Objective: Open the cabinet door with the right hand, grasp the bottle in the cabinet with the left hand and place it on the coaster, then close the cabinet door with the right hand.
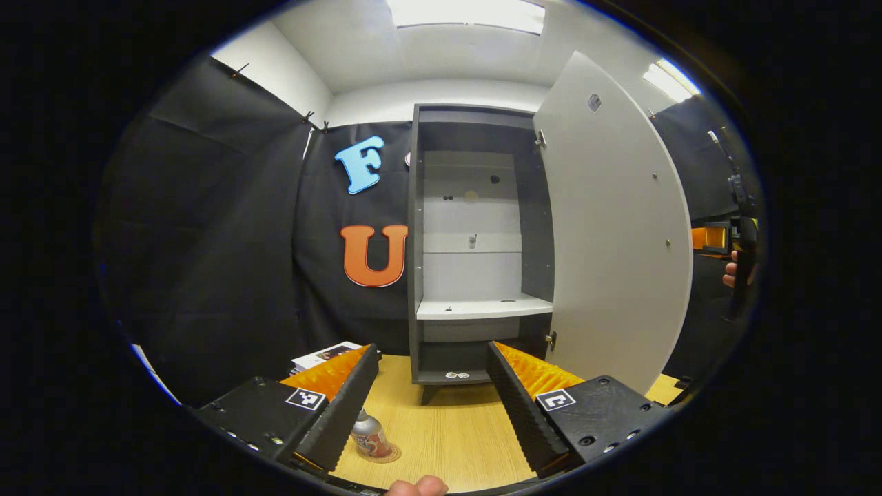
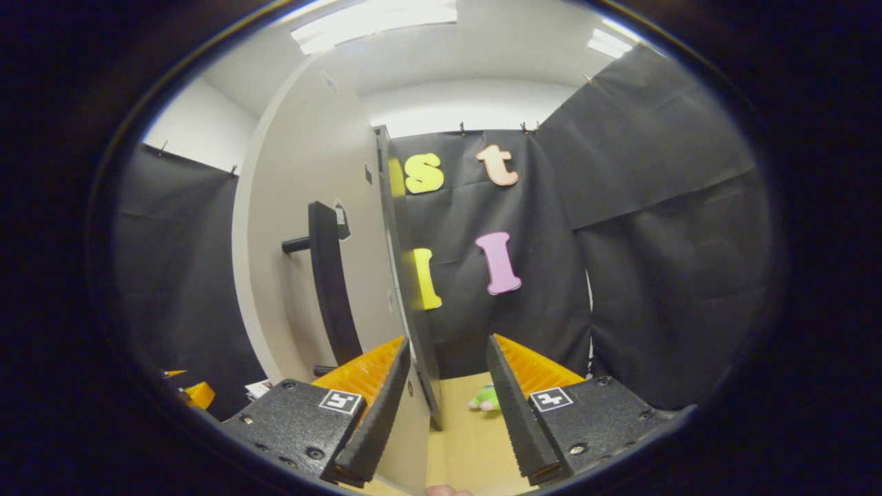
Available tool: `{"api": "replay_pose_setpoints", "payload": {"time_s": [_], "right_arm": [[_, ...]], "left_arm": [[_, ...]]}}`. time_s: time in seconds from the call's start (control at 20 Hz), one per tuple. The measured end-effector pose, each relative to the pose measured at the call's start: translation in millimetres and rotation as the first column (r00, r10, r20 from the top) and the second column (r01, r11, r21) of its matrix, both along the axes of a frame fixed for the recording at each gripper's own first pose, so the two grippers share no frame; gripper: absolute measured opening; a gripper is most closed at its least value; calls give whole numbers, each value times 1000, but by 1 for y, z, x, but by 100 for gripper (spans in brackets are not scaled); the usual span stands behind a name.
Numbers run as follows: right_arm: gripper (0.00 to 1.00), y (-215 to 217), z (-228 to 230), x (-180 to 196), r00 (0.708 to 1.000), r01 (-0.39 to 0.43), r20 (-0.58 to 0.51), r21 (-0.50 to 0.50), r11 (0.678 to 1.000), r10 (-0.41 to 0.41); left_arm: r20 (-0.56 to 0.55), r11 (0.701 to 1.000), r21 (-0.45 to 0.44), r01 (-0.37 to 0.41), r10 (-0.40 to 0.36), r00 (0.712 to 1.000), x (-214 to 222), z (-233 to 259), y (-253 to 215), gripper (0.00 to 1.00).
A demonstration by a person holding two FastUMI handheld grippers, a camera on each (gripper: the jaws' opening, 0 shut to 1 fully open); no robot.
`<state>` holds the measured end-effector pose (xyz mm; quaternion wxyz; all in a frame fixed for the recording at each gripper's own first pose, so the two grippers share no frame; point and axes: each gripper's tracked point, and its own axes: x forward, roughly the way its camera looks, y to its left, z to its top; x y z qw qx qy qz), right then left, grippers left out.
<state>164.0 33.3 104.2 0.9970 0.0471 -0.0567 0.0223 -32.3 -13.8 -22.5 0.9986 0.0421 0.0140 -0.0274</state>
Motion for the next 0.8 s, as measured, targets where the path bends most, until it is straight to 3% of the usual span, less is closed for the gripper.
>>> {"api": "replay_pose_setpoints", "payload": {"time_s": [0.3, 0.5, 0.8], "right_arm": [[75, 57, -7, -4, 995, -99, -15, -43, 994, 98], [75, 108, -13, 3, 976, -218, -37, -45, 975, 217], [75, 166, -16, 23, 944, -327, -59, -46, 944, 324]], "left_arm": [[4, 1000, 3, 2, -2, 1000, 1, -3, 11, 95], [20, 1000, 20, 12, -12, 1000, -2, -4, 15, 95], [11, 1000, 5, 2, -2, 1000, 0, -5, 28, 95]]}}
